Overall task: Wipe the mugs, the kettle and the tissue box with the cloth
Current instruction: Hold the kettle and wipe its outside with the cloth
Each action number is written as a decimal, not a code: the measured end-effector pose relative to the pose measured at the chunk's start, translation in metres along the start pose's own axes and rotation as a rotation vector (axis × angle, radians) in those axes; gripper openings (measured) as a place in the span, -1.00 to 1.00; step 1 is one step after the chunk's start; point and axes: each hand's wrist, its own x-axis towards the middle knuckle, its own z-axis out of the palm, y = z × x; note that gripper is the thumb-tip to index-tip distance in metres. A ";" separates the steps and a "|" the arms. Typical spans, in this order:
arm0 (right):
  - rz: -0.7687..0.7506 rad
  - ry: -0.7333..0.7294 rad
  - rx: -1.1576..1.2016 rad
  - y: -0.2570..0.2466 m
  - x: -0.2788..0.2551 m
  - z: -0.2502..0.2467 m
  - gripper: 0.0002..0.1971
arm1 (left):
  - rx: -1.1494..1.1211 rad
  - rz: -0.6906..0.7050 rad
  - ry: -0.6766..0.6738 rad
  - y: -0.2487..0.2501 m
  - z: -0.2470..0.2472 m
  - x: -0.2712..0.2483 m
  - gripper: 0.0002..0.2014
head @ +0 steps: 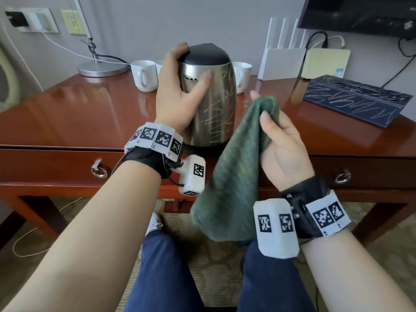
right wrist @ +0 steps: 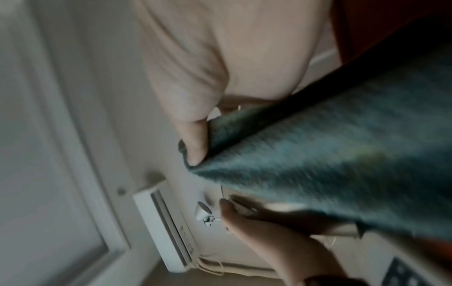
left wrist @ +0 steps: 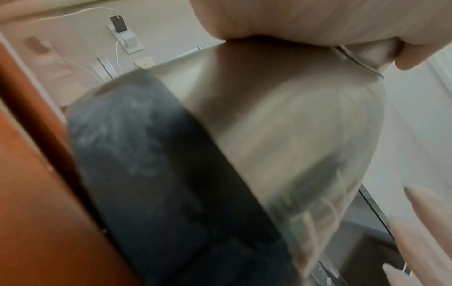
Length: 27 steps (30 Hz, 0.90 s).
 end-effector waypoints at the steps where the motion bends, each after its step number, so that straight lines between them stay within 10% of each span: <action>1: 0.004 -0.018 0.090 0.000 0.000 0.000 -0.72 | 0.001 -0.003 0.000 0.000 0.000 0.000 -0.41; 11: 0.077 -0.084 0.401 0.002 -0.002 -0.009 -0.70 | 0.010 0.009 0.002 -0.001 0.000 0.000 -0.40; 16: 0.166 -0.140 -0.381 0.017 -0.012 -0.012 -0.69 | 0.013 0.005 -0.001 -0.002 0.000 0.000 -0.39; 21: -0.071 -0.288 -1.347 0.063 -0.019 -0.020 -0.48 | -0.015 -0.002 -0.020 0.000 -0.002 0.001 -0.39; 27: -0.431 -0.329 -1.763 0.083 -0.018 -0.016 -0.44 | -0.029 -0.004 -0.039 -0.001 -0.005 0.002 -0.41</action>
